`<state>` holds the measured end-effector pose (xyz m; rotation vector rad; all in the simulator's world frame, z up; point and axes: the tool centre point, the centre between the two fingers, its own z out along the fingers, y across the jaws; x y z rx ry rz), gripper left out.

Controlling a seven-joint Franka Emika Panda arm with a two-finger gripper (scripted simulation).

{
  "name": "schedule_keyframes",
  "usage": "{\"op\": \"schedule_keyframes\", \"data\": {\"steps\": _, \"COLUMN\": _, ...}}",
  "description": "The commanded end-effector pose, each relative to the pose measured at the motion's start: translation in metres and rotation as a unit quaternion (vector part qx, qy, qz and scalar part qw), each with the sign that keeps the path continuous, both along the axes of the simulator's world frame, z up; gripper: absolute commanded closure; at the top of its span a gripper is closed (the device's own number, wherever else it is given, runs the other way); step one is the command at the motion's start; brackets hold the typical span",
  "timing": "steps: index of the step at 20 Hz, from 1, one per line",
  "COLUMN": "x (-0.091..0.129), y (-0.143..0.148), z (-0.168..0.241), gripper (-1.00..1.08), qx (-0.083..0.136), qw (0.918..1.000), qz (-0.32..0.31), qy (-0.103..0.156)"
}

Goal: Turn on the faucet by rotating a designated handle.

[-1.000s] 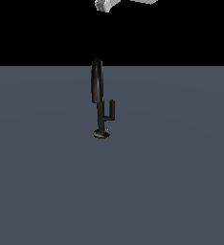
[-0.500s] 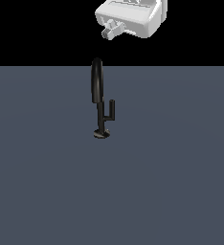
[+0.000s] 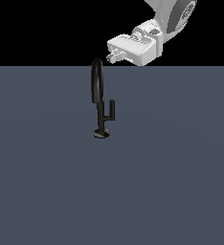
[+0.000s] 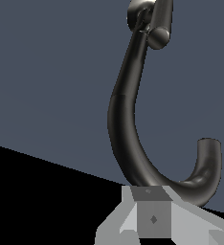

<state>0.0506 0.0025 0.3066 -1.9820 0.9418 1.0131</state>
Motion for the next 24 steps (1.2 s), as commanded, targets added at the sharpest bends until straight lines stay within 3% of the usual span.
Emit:
{"op": "schedule_keyframes", "data": {"steps": 1, "x": 0.011, "y": -0.002, "z": -0.017, "gripper": 1.08, "qx": 0.023, "qw": 0.9992, "qz": -0.024, "qy": 0.024}}
{"op": "schedule_keyframes", "data": {"steps": 6, "x": 0.031, "y": -0.006, "z": -0.056, "gripper": 1.08, "qx": 0.069, "qw": 0.9919, "qz": -0.074, "qy": 0.076}}
{"op": "schedule_keyframes", "data": {"steps": 14, "x": 0.053, "y": -0.006, "z": -0.119, "gripper": 1.08, "qx": 0.138, "qw": 0.9672, "qz": -0.149, "qy": 0.153}}
{"op": "schedule_keyframes", "data": {"steps": 20, "x": 0.060, "y": -0.003, "z": -0.151, "gripper": 1.08, "qx": 0.170, "qw": 0.9489, "qz": -0.186, "qy": 0.190}}
{"op": "schedule_keyframes", "data": {"steps": 24, "x": 0.062, "y": -0.002, "z": -0.162, "gripper": 1.08, "qx": 0.181, "qw": 0.9420, "qz": -0.198, "qy": 0.202}}
